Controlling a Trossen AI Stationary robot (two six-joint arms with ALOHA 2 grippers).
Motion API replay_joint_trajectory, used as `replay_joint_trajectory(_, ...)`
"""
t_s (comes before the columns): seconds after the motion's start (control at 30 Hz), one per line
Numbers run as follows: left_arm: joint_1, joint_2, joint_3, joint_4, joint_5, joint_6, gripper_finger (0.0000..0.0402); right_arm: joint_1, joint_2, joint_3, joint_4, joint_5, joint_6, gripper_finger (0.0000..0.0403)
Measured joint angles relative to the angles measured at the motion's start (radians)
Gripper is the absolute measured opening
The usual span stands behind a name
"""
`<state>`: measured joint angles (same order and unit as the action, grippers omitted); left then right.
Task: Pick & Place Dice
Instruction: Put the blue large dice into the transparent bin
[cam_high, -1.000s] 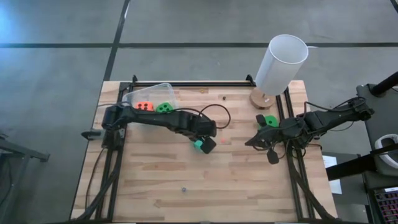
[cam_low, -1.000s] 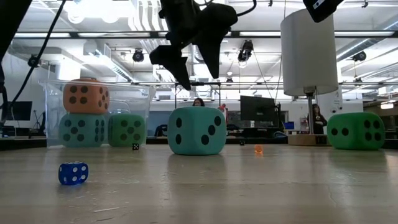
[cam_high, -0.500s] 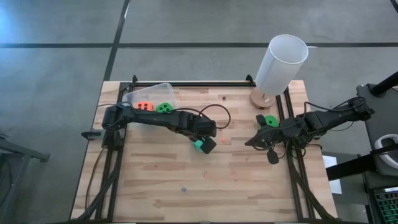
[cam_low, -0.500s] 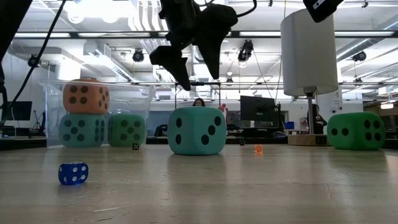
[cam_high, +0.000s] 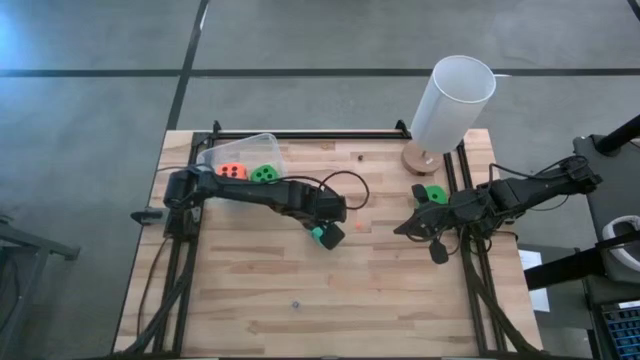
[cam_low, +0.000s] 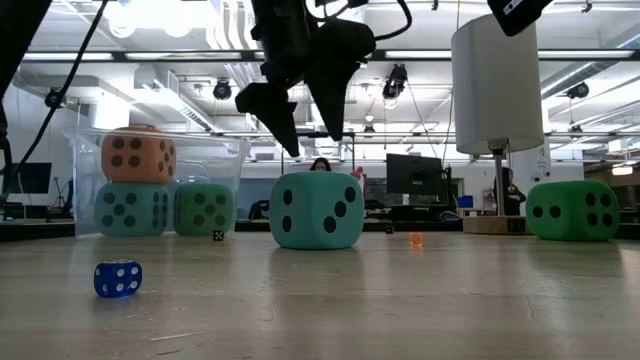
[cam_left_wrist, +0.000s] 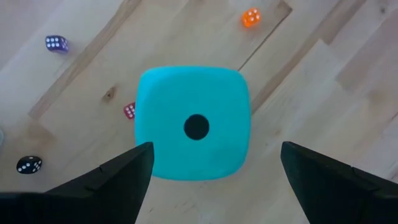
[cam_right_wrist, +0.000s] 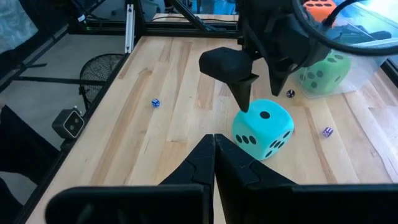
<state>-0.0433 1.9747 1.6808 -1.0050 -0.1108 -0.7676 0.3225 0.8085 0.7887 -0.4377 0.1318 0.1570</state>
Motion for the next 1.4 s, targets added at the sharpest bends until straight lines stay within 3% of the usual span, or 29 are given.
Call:
replay_joint_trajectory(0.27, 0.008, 0.011, -0.002, 0.007, -0.001, 0.027, 0.0396, 0.0, 0.0, 0.0, 0.001, 0.0, 0.0, 0.0008)
replay_joint_trajectory(1.4, 0.031, 0.083, -0.003, 0.007, 0.021, 0.096, 0.0399, 0.0, 0.0, 0.0, 0.0, 0.0, -0.001, 0.0008)
